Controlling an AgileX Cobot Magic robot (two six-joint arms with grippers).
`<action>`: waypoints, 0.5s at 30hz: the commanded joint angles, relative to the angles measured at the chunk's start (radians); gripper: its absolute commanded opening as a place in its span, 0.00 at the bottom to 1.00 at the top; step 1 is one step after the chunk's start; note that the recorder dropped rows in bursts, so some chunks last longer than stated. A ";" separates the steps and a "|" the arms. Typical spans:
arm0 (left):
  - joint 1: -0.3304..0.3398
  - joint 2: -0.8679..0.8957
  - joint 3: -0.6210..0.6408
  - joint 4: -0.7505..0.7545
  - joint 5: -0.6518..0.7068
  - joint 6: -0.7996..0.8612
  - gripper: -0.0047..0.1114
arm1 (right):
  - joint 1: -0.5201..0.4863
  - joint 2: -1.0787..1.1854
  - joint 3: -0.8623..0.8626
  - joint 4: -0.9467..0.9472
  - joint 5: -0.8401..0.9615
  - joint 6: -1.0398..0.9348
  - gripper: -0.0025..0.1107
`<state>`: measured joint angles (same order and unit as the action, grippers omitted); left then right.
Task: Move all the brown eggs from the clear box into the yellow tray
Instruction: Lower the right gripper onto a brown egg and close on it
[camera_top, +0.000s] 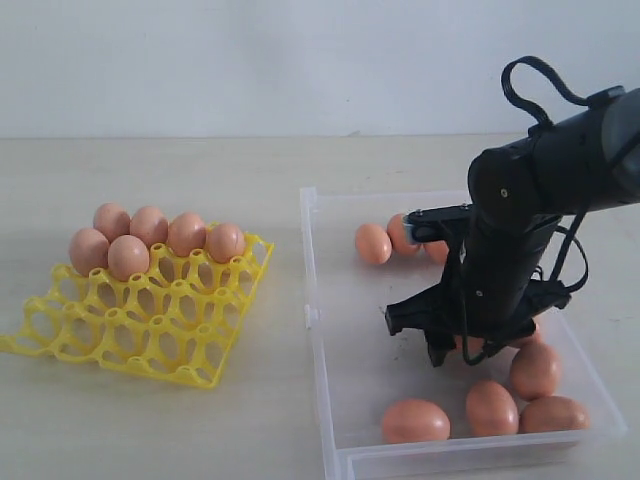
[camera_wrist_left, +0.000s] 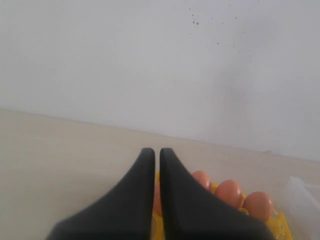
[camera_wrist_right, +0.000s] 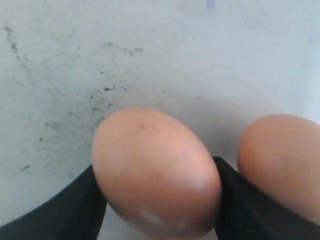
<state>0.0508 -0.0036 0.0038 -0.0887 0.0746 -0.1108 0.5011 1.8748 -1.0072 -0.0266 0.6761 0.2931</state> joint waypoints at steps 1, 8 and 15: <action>-0.006 0.004 -0.004 -0.001 -0.006 -0.001 0.07 | -0.004 0.008 -0.001 -0.034 0.009 -0.133 0.48; -0.006 0.004 -0.004 -0.001 -0.006 -0.001 0.07 | -0.004 0.008 -0.001 -0.034 0.058 -0.367 0.48; -0.006 0.004 -0.004 -0.001 -0.006 -0.001 0.07 | -0.004 0.008 -0.026 -0.116 0.092 -0.411 0.48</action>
<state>0.0508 -0.0036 0.0038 -0.0887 0.0746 -0.1108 0.5011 1.8748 -1.0176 -0.0821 0.7360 -0.0997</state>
